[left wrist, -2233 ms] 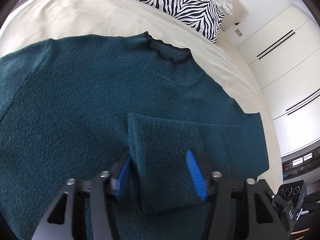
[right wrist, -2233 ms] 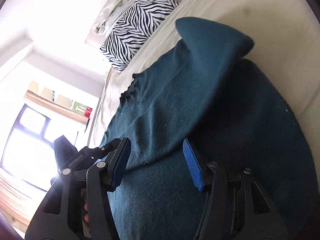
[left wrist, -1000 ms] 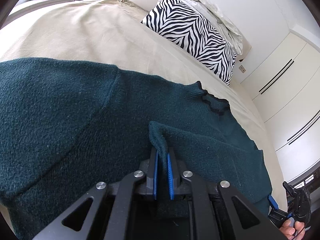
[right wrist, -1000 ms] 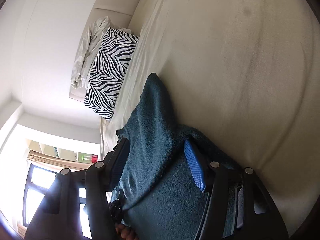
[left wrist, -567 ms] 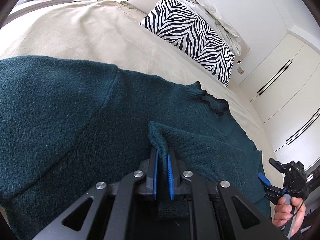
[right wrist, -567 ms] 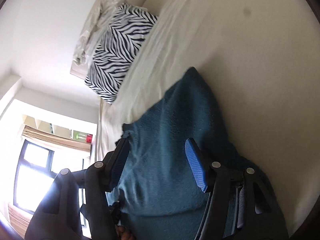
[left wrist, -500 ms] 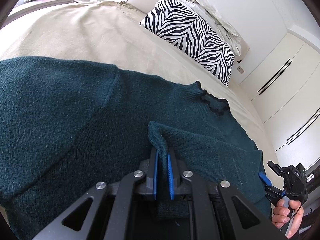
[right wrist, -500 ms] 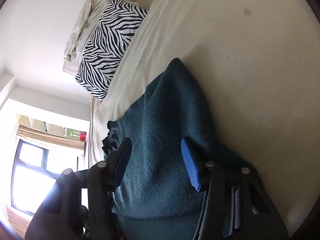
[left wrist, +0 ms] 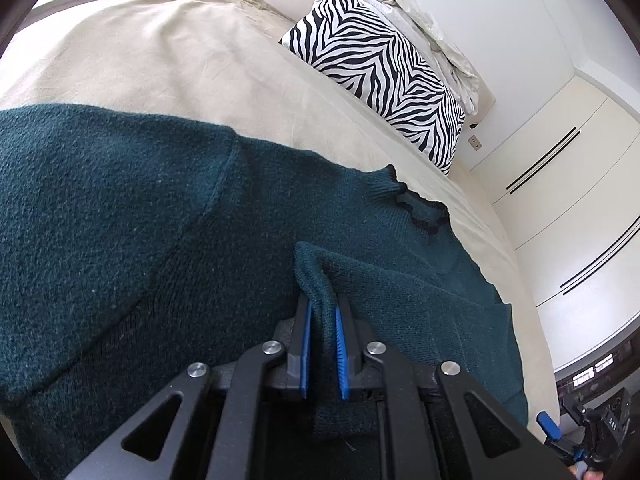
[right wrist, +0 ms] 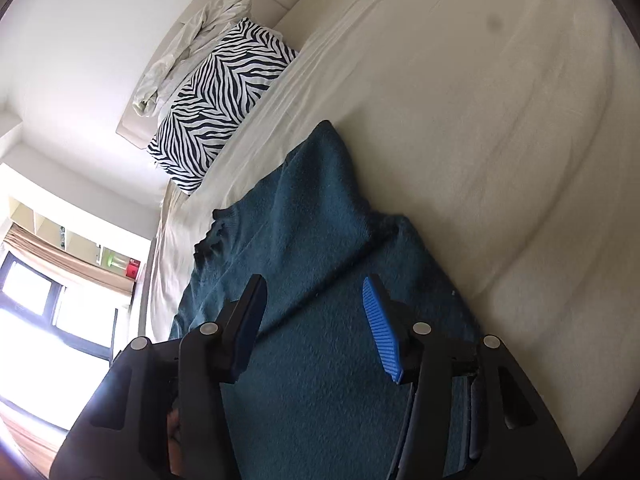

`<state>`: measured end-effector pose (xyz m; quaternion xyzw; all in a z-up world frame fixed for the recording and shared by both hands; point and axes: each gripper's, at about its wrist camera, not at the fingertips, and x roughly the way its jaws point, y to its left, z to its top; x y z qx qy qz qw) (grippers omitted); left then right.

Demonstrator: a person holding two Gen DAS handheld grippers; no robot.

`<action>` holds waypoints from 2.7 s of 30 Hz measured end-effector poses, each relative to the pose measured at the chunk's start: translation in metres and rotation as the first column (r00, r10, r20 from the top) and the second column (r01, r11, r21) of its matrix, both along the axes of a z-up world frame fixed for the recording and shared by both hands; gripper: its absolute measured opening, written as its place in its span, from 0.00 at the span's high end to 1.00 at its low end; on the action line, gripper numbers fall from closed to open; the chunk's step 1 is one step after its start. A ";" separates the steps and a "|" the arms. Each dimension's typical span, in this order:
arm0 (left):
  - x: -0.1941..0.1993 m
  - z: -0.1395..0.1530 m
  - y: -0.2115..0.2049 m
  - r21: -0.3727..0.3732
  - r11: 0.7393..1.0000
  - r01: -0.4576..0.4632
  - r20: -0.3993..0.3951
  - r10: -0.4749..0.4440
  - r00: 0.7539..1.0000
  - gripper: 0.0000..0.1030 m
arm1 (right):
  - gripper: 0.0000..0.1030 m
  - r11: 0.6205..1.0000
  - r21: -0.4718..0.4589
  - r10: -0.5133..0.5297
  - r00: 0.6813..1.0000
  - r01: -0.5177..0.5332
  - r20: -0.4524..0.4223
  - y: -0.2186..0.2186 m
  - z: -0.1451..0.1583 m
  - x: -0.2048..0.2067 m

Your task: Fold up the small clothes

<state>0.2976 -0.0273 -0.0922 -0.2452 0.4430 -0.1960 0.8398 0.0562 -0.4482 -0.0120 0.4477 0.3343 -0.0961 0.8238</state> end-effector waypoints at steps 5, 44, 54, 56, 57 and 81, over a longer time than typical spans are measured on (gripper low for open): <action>-0.046 0.045 0.071 -0.089 0.986 -0.140 0.035 0.144 0.989 0.24 | 0.52 0.995 -0.053 0.089 0.995 -0.088 0.032 0.046 0.030 -0.033; -0.060 0.090 -0.041 0.559 0.826 -0.077 0.253 -0.081 0.964 0.89 | 0.49 0.978 0.055 0.200 0.979 -0.202 0.048 0.131 0.020 -0.025; -0.103 0.033 -0.100 0.719 0.693 0.040 0.206 -0.268 0.941 0.37 | 0.49 0.960 0.123 0.256 0.966 -0.252 -0.022 0.100 -0.016 0.024; -0.105 0.032 -0.100 0.746 0.666 0.026 0.220 -0.283 0.933 0.34 | 0.49 0.952 0.135 0.280 0.960 -0.274 -0.023 0.105 -0.023 0.038; -0.103 0.034 -0.100 0.746 0.666 0.021 0.222 -0.279 0.934 0.34 | 0.49 0.950 0.137 0.287 0.958 -0.281 -0.024 0.108 -0.025 0.045; -0.133 0.058 -0.087 0.676 0.736 0.038 0.249 -0.277 0.928 0.05 | 0.48 0.969 0.141 0.204 0.979 -0.204 0.016 0.065 -0.023 0.018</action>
